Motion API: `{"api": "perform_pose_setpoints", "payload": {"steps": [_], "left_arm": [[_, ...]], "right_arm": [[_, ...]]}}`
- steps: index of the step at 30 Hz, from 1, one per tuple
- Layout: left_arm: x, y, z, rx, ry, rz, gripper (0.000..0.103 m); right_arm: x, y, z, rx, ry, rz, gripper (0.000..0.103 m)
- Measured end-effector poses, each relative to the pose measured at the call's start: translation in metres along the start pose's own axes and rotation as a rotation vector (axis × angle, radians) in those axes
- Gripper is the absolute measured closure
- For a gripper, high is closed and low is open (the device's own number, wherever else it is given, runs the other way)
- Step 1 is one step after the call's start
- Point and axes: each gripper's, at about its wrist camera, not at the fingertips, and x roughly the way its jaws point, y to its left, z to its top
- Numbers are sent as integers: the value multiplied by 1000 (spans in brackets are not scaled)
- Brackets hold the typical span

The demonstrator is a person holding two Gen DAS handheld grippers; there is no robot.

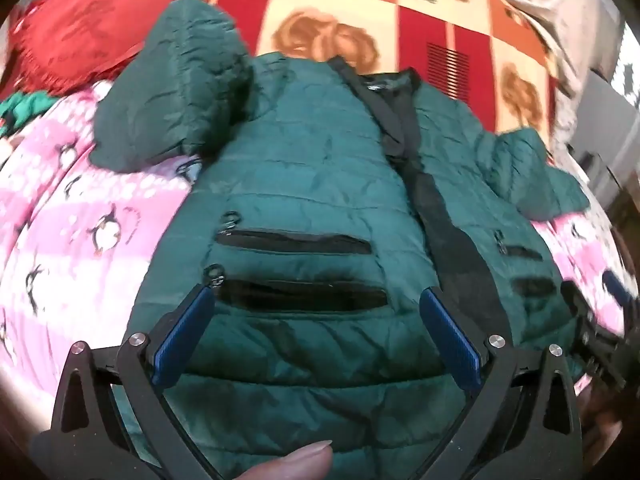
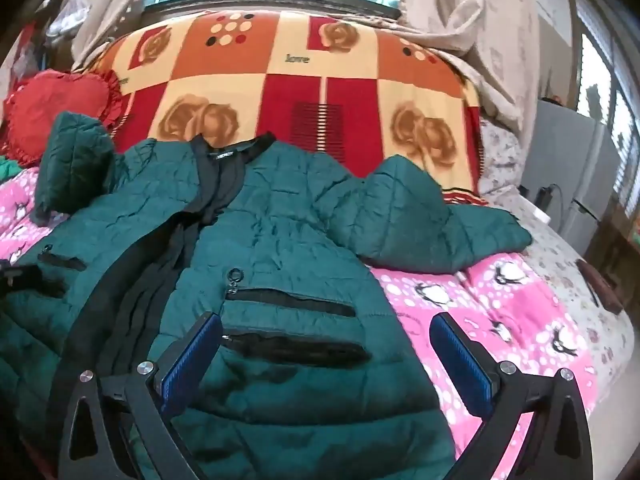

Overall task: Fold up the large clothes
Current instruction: 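Move both grippers over the green jacket's front pockets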

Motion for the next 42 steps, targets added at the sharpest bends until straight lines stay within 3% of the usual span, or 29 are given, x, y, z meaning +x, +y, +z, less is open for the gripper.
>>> {"api": "perform_pose_setpoints", "payload": {"steps": [4, 9, 13, 17, 19, 24, 32, 36, 42], "left_arm": [[-3, -5, 3, 18, -38, 76, 0], [-2, -6, -7, 14, -21, 130, 0], [-5, -6, -18, 7, -11, 147, 0], [-4, -11, -14, 10, -11, 161, 0], [-5, -15, -7, 0, -9, 154, 0], [-14, -33, 4, 21, -39, 174, 0], [-24, -54, 20, 49, -78, 232, 0], [-21, -58, 17, 93, -96, 255, 0], [-9, -40, -11, 91, -56, 212, 0]], "right_arm": [[-6, 7, -4, 0, -18, 53, 0], [-13, -5, -1, 58, -29, 140, 0], [-20, -3, -1, 112, 33, 200, 0], [-23, 0, 1, 124, 22, 185, 0], [-21, -2, 3, 102, 75, 169, 0], [-23, -8, -2, 67, 88, 148, 0], [-15, -47, -16, 123, 125, 113, 0], [-17, -67, -19, 180, 97, 115, 0], [-20, -64, -10, 259, 63, 150, 0]]}}
